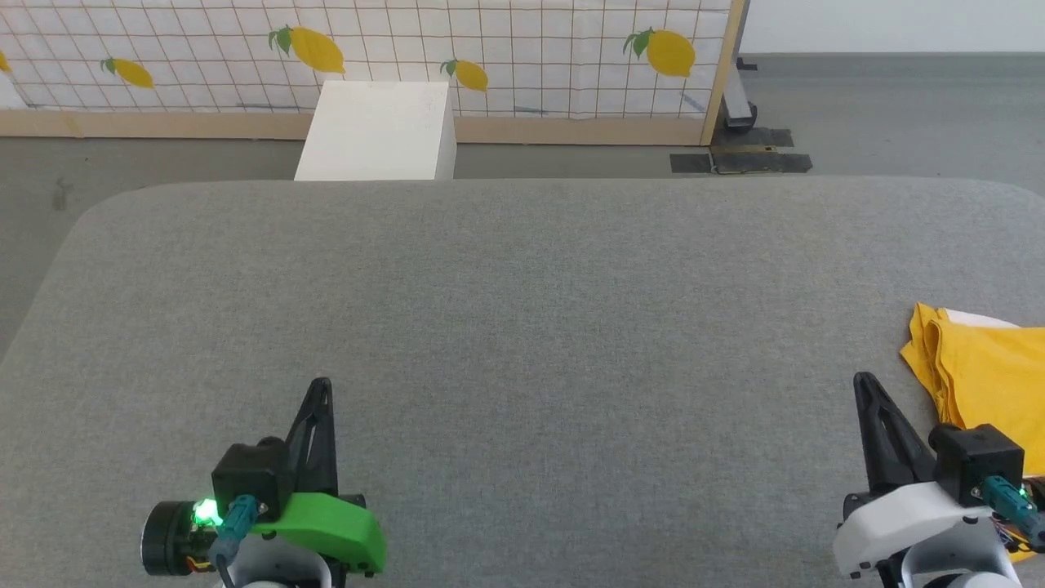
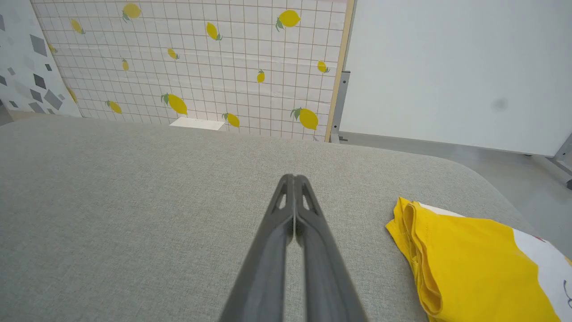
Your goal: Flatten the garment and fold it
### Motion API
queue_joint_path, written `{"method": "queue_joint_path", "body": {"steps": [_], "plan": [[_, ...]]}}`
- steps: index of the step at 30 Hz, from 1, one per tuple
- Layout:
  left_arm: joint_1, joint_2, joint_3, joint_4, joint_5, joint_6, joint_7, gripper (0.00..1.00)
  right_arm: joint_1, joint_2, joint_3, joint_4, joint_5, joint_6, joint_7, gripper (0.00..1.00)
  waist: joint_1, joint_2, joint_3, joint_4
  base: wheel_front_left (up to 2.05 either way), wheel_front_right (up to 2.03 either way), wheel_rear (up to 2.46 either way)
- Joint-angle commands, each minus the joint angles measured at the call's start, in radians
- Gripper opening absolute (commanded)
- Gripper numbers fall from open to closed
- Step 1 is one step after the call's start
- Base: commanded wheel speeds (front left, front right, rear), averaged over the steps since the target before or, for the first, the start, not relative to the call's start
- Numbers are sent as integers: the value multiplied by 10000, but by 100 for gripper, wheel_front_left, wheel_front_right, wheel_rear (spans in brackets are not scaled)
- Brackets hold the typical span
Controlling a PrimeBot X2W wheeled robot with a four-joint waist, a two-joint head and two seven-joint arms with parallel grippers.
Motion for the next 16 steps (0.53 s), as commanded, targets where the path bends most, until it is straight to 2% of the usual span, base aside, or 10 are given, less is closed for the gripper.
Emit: {"method": "queue_joint_path", "body": {"steps": [1, 16], "plan": [[-96, -102, 108, 21, 149, -84, 50, 0, -196, 15, 59, 30, 34, -10, 16, 0, 0, 0, -4, 1, 0, 0, 0], [-120, -445, 613, 49, 636, -503, 348, 0, -290, 18, 284, 64, 43, -12, 100, 0, 0, 0, -53, 7, 0, 0, 0]]}}
